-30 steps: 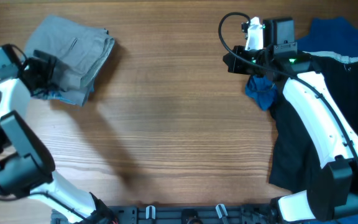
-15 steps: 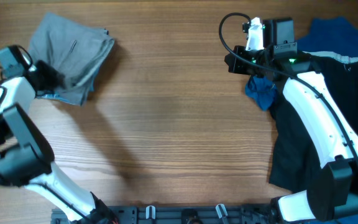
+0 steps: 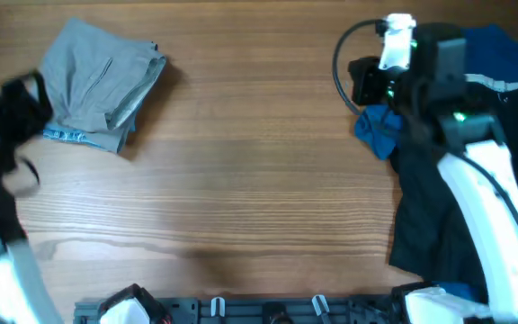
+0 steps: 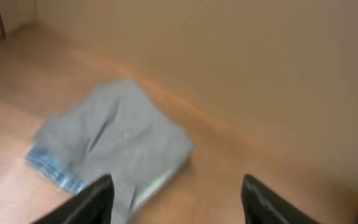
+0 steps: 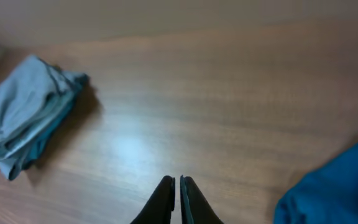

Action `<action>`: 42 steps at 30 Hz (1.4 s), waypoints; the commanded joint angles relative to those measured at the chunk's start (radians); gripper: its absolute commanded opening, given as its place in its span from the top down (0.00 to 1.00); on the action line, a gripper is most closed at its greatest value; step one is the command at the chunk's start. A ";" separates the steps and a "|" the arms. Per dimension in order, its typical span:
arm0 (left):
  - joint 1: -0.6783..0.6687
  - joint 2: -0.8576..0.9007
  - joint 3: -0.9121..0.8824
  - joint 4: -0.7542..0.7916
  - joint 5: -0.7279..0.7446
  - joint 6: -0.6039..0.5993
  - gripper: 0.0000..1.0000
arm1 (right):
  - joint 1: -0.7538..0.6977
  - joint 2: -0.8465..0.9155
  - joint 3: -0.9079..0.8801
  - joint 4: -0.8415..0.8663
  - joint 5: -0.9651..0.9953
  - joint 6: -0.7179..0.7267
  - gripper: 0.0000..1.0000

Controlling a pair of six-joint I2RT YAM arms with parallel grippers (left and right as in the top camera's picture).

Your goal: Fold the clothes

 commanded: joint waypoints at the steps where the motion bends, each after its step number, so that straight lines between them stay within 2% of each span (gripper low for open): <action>1: -0.027 -0.174 -0.021 -0.196 0.011 0.409 0.33 | 0.002 -0.171 0.005 -0.037 0.025 -0.075 0.90; 2: -0.027 -0.216 -0.021 -0.238 -0.004 0.462 0.28 | 0.002 -0.240 0.005 -0.053 0.025 -0.074 0.90; 3: -0.027 -0.249 -0.021 -0.255 -0.042 0.468 0.00 | 0.002 -0.321 0.005 -0.074 0.025 -0.073 0.90; 6: -0.029 -0.305 -0.021 -0.244 -0.035 0.459 0.00 | 0.002 -0.542 0.005 -0.154 0.037 -0.072 0.87; 7: -0.034 -0.307 -0.021 -0.237 -0.034 0.418 0.00 | 0.002 -0.638 0.005 -0.193 0.045 -0.071 0.82; 8: -0.059 -0.304 -0.021 -0.246 -0.034 0.411 0.00 | 0.002 -0.712 0.005 -0.218 0.044 -0.071 0.31; 9: -0.101 -0.304 -0.021 -0.266 -0.034 0.412 0.00 | 0.002 -0.783 0.005 -0.239 0.045 -0.074 0.00; 13: -0.196 -0.304 -0.021 -0.286 -0.023 0.411 0.00 | 0.002 -0.927 0.005 -0.372 0.043 -0.073 0.00; 22: -0.201 -0.304 -0.021 -0.298 -0.023 0.411 0.00 | 0.002 -0.940 -0.016 -0.911 0.043 -0.072 0.00; 24: -0.201 -0.304 -0.021 -0.299 -0.023 0.411 0.00 | 0.002 -0.945 -0.028 -0.946 0.059 -0.091 0.00; 28: -0.201 -0.304 -0.021 -0.298 -0.023 0.411 0.00 | 0.002 -0.988 -0.031 -0.910 0.174 -0.111 0.00; 31: -0.201 -0.304 -0.021 -0.298 -0.023 0.411 0.00 | 0.002 -0.996 -0.031 -0.915 0.167 -0.097 0.00; 33: -0.201 -0.304 -0.021 -0.298 -0.023 0.411 0.00 | 0.002 -0.997 -0.032 -0.735 0.177 -0.100 0.00; 36: -0.201 -0.304 -0.021 -0.298 -0.023 0.411 0.00 | 0.002 -1.014 -0.129 -0.271 0.260 -0.104 0.00; 37: -0.201 -0.304 -0.021 -0.299 -0.023 0.411 0.00 | 0.001 -1.033 -0.201 -0.149 0.298 -0.104 0.00; 39: -0.201 -0.304 -0.021 -0.298 -0.023 0.411 0.00 | -0.012 -1.092 -0.368 -0.018 0.383 -0.103 0.00; 42: -0.201 -0.304 -0.021 -0.298 -0.023 0.411 0.00 | -0.079 -1.241 -0.742 0.223 0.338 -0.097 0.00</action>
